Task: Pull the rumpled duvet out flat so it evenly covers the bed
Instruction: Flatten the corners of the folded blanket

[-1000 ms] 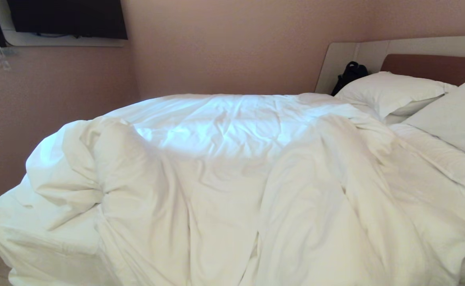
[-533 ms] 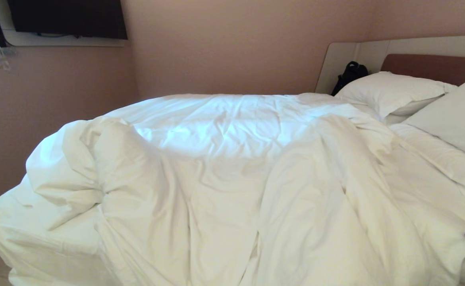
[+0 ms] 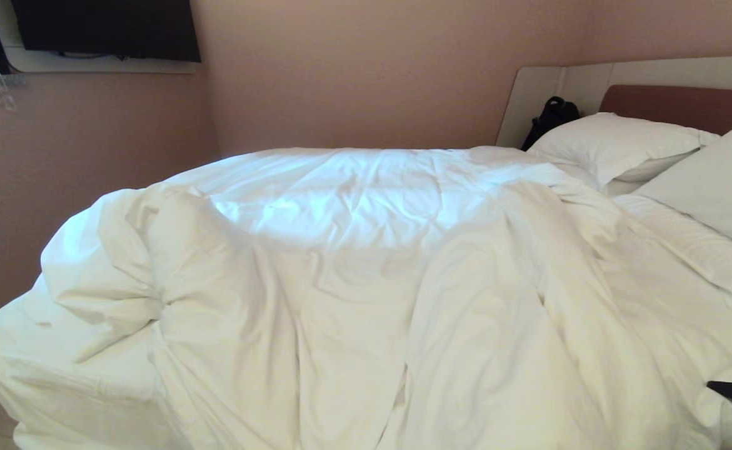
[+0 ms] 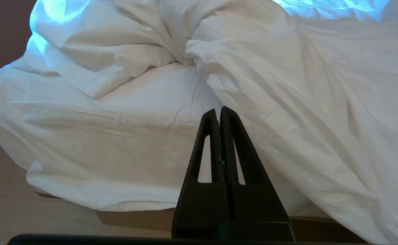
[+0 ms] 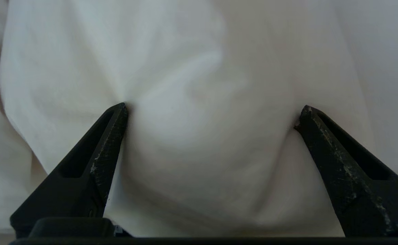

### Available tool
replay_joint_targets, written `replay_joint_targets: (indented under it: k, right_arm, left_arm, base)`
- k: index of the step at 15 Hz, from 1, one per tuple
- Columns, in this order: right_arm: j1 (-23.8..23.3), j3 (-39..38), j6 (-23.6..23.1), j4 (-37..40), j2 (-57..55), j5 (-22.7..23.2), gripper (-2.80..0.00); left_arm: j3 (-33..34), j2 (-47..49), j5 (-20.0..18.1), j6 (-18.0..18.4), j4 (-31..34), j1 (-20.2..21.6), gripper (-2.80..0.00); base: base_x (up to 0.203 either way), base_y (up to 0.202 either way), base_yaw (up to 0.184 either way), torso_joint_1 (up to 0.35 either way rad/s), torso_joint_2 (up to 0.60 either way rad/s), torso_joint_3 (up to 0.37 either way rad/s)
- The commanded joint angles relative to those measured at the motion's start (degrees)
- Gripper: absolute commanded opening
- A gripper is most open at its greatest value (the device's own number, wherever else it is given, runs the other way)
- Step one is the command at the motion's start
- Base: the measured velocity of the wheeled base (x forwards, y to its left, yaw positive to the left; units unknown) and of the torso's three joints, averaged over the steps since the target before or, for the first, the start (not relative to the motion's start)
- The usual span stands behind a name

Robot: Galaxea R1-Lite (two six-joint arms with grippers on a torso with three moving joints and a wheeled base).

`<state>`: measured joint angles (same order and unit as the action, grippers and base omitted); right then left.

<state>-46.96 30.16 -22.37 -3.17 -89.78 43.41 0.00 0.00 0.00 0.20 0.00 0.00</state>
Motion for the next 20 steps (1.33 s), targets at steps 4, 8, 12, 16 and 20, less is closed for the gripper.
replay_joint_targets:
  k: [4,8,12,16,20]
  right_arm:
    - [0.93,-0.42,-5.40,0.67,-5.02,2.54,0.00]
    - [3.80,-1.07,-5.41,1.24,-6.46,3.44,0.00]
    - [3.72,-1.07,-5.23,1.24,-6.92,3.53,-2.80]
    - [3.72,-1.24,-5.06,1.24,-6.55,3.61,-2.80]
    - [0.60,-0.57,-2.79,1.21,-2.12,3.74,-2.80]
  left_arm:
    - [0.00,0.00,0.00,-0.02,0.00,0.00,-2.80]
    - [0.00,0.00,0.00,0.06,0.00,0.00,-2.80]
    - [0.00,0.00,0.00,-0.02,0.00,0.00,-2.80]
    - [0.00,0.00,0.00,-0.02,0.00,0.00,-2.80]
    - [0.00,0.00,0.00,-0.02,0.00,0.00,-2.80]
  base:
    - [0.000,0.000,0.000,0.000,0.00,0.000]
    - [0.000,0.000,0.000,0.000,0.00,0.000]
    - [0.000,0.000,0.000,0.000,0.00,0.000]
    - [0.000,0.000,0.000,0.000,0.00,0.000]
    - [0.000,0.000,0.000,0.000,0.00,0.000]
